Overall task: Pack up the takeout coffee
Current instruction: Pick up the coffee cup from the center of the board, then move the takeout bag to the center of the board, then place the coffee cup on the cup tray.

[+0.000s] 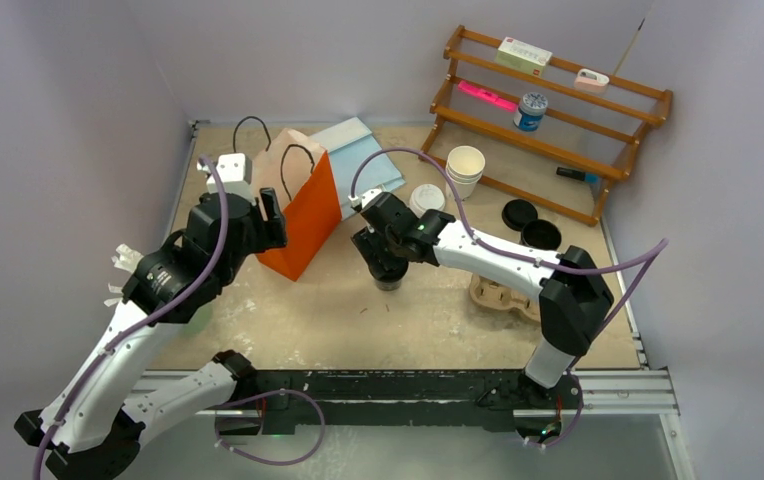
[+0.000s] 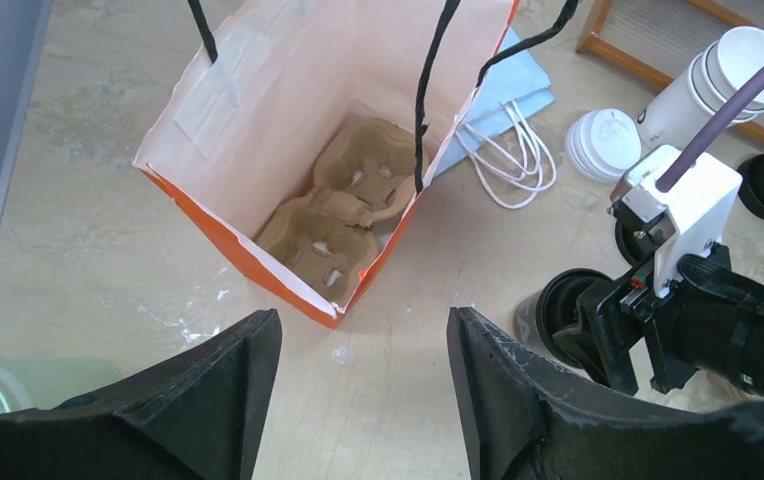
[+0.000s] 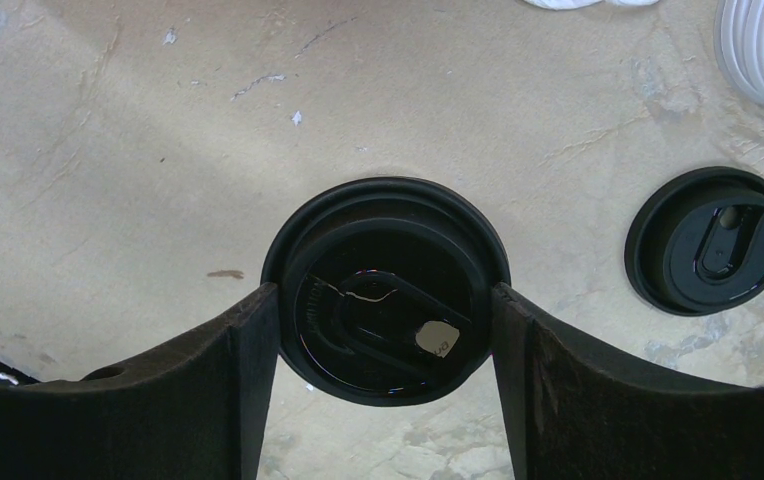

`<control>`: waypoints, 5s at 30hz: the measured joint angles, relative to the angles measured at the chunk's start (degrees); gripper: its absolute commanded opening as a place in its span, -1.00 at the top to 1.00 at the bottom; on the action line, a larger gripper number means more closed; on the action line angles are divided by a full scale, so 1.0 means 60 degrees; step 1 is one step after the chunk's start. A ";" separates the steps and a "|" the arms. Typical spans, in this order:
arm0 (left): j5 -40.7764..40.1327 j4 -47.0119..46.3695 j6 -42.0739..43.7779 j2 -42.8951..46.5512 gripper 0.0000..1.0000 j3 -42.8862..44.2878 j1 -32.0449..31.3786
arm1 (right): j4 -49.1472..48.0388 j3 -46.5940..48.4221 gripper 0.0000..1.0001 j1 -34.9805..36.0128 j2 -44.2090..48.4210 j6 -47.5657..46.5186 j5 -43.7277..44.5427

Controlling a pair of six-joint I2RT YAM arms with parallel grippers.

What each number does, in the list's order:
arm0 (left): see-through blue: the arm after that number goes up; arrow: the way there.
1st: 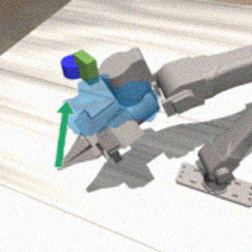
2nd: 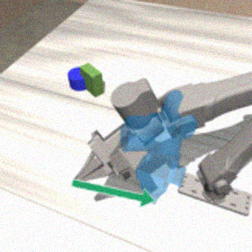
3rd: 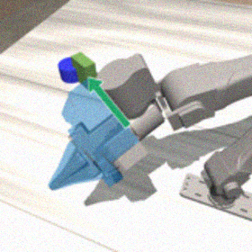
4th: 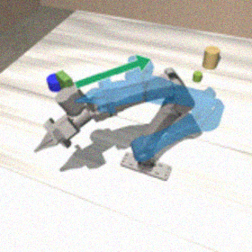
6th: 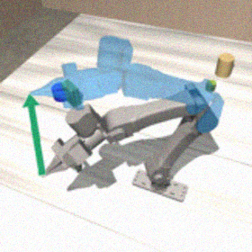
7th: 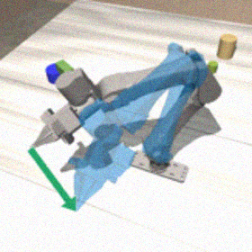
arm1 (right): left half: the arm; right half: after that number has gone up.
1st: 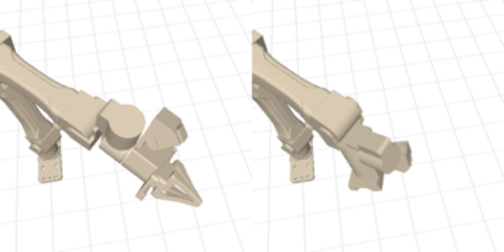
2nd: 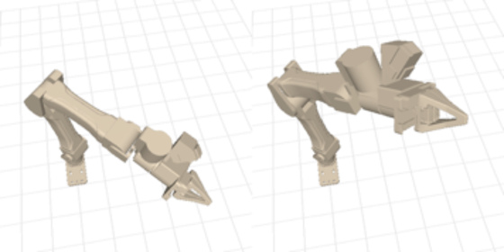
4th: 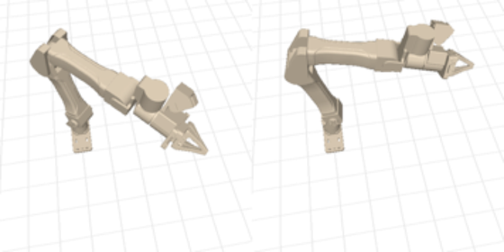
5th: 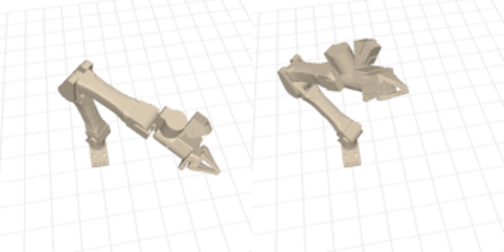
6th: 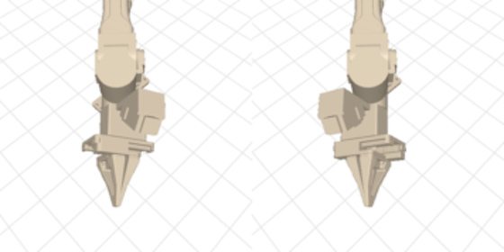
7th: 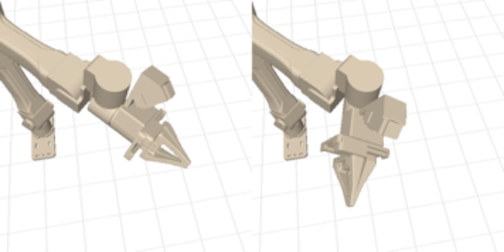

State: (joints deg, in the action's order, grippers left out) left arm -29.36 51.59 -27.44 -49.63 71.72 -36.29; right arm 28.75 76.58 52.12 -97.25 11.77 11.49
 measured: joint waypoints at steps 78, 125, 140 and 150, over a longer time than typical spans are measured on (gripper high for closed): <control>0.4674 -0.2973 -0.4528 -0.2029 0.27 -0.1093 -0.0029 | 0.2171 0.0958 0.21 0.0000 0.6408 0.0685 0.2524; 0.2364 0.2182 0.0914 -0.6167 -0.10 0.5861 -0.0142 | 0.1942 0.5461 0.37 0.0004 0.3730 0.1821 -0.1337; 0.2827 0.2714 0.0073 -0.6171 -0.11 0.5920 -0.0142 | 0.1013 0.1497 0.35 0.0000 0.7162 0.2477 -0.0219; 0.1759 0.2863 -0.0004 -0.6142 -0.13 0.5508 -0.0142 | 0.0685 0.1231 0.41 0.0000 0.7104 0.2521 -0.0943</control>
State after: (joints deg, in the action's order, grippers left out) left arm -18.81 68.77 -27.46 -86.48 104.77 -37.15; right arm 32.86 83.96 52.12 -54.63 26.89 5.82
